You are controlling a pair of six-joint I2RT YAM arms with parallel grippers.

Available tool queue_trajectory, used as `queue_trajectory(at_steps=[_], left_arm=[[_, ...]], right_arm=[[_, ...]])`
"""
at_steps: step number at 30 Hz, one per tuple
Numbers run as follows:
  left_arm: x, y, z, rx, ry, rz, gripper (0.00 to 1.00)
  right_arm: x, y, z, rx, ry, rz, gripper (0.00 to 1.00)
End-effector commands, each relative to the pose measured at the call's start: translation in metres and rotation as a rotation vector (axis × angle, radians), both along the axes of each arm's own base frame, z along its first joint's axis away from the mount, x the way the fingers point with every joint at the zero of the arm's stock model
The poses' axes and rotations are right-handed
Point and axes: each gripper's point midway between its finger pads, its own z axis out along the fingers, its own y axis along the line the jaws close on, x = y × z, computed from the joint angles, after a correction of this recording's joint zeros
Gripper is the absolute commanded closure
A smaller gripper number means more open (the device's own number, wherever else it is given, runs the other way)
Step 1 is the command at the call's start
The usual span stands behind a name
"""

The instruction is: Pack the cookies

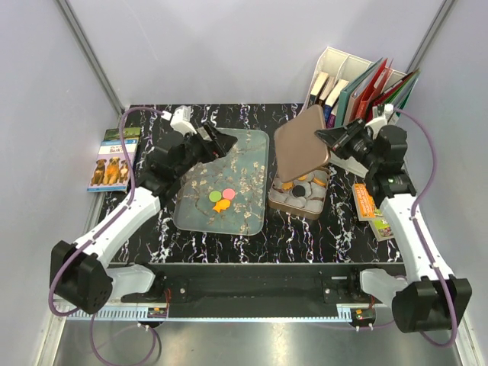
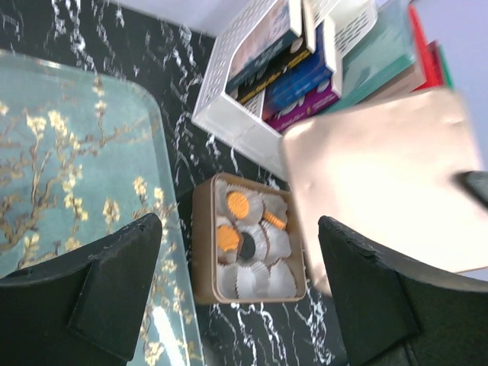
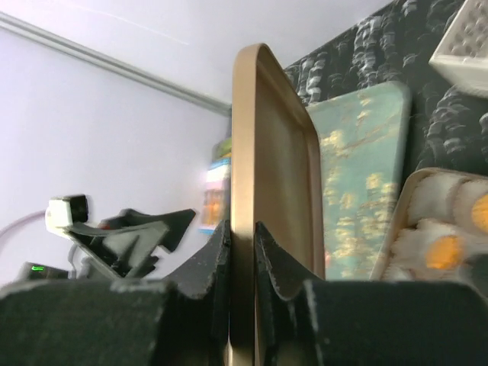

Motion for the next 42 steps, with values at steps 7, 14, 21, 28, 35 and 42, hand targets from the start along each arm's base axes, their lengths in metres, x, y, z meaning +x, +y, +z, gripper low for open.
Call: queue_trajectory(at_steps=[7, 14, 21, 28, 35, 42], left_arm=[[0.009, -0.023, 0.009, -0.145, -0.06, -0.086, 0.15], [0.001, -0.056, 0.012, -0.216, -0.107, -0.2, 0.11], [-0.013, -0.089, 0.018, -0.292, -0.145, -0.282, 0.13], [-0.021, -0.076, 0.017, -0.403, -0.18, -0.24, 0.16], [-0.032, -0.063, 0.027, -0.472, -0.256, -0.217, 0.2], [-0.038, -0.077, 0.038, -0.549, -0.277, -0.311, 0.23]], right_arm=[[-0.033, 0.005, 0.021, 0.476, -0.194, 0.296, 1.0], [-0.052, 0.002, 0.033, 0.441, -0.307, 0.306, 1.0], [-0.056, 0.004, 0.025, 0.437, -0.284, 0.309, 1.0], [-0.056, 0.001, 0.022, 0.445, -0.281, 0.283, 1.0], [-0.053, -0.001, 0.018, 0.467, -0.266, 0.26, 1.0], [-0.051, -0.001, 0.015, 0.472, -0.256, 0.264, 1.0]])
